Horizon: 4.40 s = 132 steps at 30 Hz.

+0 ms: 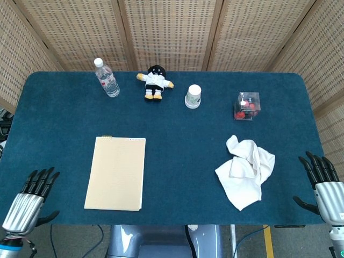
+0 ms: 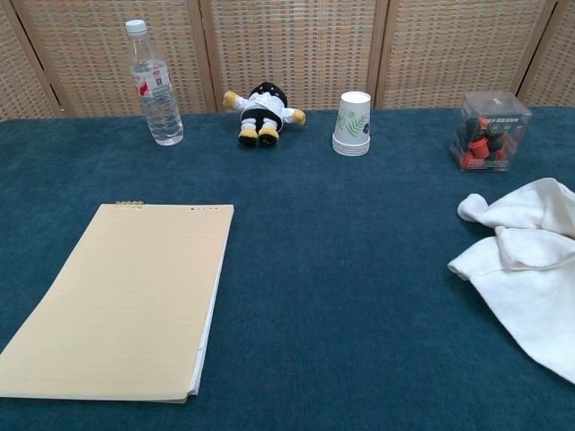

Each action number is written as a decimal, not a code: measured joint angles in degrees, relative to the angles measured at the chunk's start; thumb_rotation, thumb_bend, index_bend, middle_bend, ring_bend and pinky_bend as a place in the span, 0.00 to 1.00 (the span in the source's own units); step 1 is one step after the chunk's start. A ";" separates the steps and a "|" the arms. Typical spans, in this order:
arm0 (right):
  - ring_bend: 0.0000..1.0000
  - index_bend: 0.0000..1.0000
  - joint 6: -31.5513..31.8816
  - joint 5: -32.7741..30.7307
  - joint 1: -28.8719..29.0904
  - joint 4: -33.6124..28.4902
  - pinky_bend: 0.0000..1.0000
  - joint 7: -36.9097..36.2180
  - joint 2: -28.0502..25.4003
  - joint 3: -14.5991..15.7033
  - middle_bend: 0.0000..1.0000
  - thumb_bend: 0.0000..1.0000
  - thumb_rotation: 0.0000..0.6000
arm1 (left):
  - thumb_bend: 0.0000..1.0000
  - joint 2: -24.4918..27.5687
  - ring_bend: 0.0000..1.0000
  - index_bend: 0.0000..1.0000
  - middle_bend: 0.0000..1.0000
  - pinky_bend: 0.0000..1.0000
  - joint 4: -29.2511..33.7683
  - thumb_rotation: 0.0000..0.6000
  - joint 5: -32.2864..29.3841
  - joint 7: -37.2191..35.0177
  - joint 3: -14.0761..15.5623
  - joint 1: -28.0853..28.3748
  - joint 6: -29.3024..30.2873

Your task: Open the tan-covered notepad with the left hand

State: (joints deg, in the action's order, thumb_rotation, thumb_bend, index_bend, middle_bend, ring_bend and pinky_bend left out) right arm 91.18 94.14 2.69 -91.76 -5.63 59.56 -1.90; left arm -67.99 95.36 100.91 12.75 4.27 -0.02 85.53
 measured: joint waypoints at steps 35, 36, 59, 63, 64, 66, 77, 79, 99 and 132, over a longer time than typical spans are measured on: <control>0.00 0.00 -0.58 -0.05 0.39 0.77 0.00 -1.92 -0.09 0.12 0.00 0.00 1.00 | 0.27 -19.00 0.00 0.00 0.00 0.00 -18.99 1.00 -1.38 3.49 2.36 7.79 -12.17; 0.00 0.00 -0.56 -0.06 0.38 0.76 0.00 -1.87 -0.08 0.12 0.00 0.00 1.00 | 0.27 -19.05 0.00 0.00 0.00 0.00 -19.08 1.00 -1.51 3.40 2.39 7.84 -12.16; 0.00 0.00 -1.02 -0.11 0.53 0.93 0.00 -1.02 0.41 0.29 0.00 0.00 1.00 | 0.27 -19.21 0.00 0.00 0.00 0.00 -19.12 1.00 -5.16 2.64 1.68 9.42 -12.85; 0.00 0.00 -1.12 -0.20 0.57 0.97 0.00 -1.08 0.43 0.29 0.00 0.00 1.00 | 0.31 -19.00 0.00 0.00 0.00 0.00 -18.86 1.00 -5.37 2.73 1.70 9.48 -12.38; 0.00 0.00 -1.13 -0.19 0.58 0.98 0.00 -1.11 0.43 0.29 0.00 0.00 1.00 | 0.31 -18.98 0.00 0.00 0.00 0.00 -18.83 1.00 -5.46 2.72 1.68 9.50 -12.33; 0.00 0.00 -1.15 -0.17 0.59 0.98 0.00 -1.18 0.41 0.31 0.00 0.00 1.00 | 0.31 -18.95 0.00 0.00 0.00 0.00 -18.78 1.00 -5.72 2.68 1.59 9.62 -12.31; 0.00 0.00 -1.26 -0.17 0.65 0.99 0.00 -1.16 0.45 0.37 0.00 0.00 1.00 | 0.37 -19.01 0.00 0.00 0.00 0.00 -18.72 1.00 -6.69 2.70 1.63 10.14 -12.64; 0.00 0.00 -1.32 -0.12 0.68 0.97 0.00 -1.14 0.47 0.41 0.00 0.00 1.00 | 0.37 -19.03 0.00 0.00 0.00 0.00 -18.66 1.00 -6.97 2.61 1.60 10.26 -12.82; 0.00 0.00 -2.04 -0.68 0.95 1.16 0.00 -1.20 0.62 0.37 0.00 0.00 1.00 | 0.46 -21.20 0.00 0.00 0.00 0.00 -17.04 1.00 -10.38 3.49 -1.47 13.03 -15.45; 0.00 0.00 -3.20 -1.75 1.36 1.56 0.00 -2.26 0.52 0.22 0.00 0.00 1.00 | 0.47 -22.79 0.19 0.47 0.30 0.14 -15.05 1.00 -15.60 4.76 -5.24 18.87 -18.64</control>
State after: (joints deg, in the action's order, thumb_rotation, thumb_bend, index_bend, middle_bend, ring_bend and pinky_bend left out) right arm 87.97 92.39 4.05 -90.21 -7.89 60.07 -1.68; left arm -90.78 80.31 85.31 17.50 -0.97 18.85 66.89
